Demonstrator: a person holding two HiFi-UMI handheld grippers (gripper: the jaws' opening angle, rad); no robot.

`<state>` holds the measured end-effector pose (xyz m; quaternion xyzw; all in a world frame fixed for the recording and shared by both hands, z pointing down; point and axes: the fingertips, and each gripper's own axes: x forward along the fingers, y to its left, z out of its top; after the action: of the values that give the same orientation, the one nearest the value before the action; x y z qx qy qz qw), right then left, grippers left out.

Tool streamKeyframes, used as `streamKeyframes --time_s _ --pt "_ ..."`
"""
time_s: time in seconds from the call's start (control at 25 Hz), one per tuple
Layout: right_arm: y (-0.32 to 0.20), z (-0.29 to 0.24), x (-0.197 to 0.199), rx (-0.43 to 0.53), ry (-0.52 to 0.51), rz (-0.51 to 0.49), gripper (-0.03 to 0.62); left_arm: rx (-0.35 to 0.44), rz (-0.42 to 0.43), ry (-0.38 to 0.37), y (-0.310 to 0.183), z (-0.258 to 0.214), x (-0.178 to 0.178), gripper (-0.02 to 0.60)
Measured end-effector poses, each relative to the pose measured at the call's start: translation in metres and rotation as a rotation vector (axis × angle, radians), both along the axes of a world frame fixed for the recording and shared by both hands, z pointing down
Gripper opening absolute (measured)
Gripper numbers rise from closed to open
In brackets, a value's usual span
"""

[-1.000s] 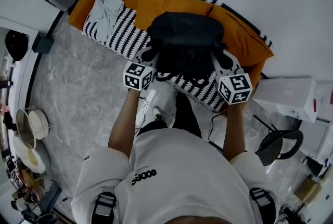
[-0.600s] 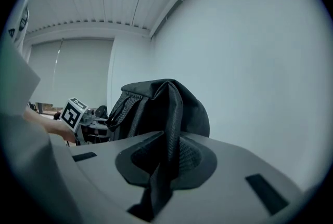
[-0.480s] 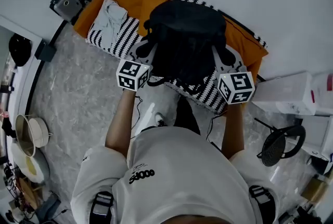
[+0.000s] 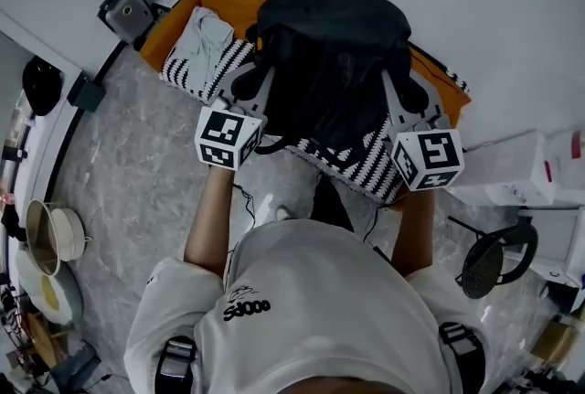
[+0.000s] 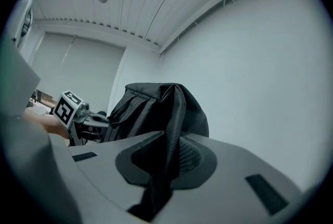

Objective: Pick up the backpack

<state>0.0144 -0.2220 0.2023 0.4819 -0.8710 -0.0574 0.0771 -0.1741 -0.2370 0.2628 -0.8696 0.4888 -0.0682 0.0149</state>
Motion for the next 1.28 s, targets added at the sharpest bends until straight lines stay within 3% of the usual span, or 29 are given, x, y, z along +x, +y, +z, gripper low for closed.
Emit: streamKeyframes --time_s 0.4,1.28 --pt "0.049 -0.045 -0.019 0.075 -0.011 -0.049 0.061 0.071 -0.007 -0.024 0.049 -0.049 -0.018 0.034" --pt "0.056 -0.043 -0.027 0.057 0.004 -0.064 0.061 0.055 0.010 -0.010 0.059 -0.044 -0.023 0.034"
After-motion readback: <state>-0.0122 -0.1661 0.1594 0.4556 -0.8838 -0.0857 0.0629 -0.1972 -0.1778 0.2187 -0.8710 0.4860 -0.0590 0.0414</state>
